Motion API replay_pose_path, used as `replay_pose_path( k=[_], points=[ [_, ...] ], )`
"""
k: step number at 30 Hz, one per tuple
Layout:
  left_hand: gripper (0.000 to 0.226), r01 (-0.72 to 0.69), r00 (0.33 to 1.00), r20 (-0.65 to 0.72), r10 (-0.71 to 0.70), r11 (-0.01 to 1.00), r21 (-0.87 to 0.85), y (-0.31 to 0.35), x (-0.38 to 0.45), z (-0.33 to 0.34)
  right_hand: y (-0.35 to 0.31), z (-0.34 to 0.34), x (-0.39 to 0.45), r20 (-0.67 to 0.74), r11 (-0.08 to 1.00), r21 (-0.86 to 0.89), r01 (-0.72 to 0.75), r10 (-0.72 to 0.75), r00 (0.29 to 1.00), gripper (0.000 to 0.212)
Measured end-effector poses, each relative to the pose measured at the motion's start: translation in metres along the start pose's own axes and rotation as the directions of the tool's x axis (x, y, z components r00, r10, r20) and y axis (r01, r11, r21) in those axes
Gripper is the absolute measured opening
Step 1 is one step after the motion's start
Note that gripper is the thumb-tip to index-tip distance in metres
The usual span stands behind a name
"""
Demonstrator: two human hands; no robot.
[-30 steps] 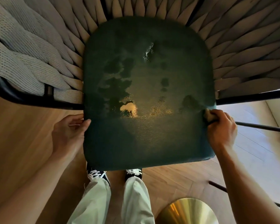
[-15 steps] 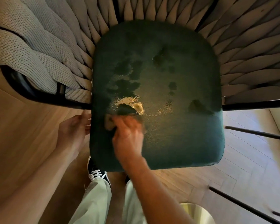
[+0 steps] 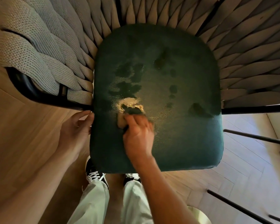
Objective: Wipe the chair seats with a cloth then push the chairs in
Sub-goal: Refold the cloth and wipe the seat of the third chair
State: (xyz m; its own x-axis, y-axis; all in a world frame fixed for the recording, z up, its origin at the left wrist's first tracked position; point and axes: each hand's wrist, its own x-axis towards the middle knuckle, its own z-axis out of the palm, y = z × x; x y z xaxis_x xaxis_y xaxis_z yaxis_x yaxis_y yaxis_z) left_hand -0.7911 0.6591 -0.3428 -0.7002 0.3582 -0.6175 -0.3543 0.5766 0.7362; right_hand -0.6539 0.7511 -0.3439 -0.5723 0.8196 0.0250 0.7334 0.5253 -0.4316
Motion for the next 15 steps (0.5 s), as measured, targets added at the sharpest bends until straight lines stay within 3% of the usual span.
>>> replay_pose_path(
  k=[8,15],
  points=[
    [0.030,-0.095,0.991,-0.073,0.111,0.976,0.196,0.003,-0.001,0.008,0.125,-0.062,0.004,0.012,0.974,-0.120,-0.192,0.195,0.981,0.032],
    [0.029,-0.098,0.987,-0.108,0.121,0.976,0.196,0.001,0.005,0.009,0.202,-0.106,0.020,-0.104,0.874,-0.132,-0.467,0.457,0.884,0.022]
  ],
)
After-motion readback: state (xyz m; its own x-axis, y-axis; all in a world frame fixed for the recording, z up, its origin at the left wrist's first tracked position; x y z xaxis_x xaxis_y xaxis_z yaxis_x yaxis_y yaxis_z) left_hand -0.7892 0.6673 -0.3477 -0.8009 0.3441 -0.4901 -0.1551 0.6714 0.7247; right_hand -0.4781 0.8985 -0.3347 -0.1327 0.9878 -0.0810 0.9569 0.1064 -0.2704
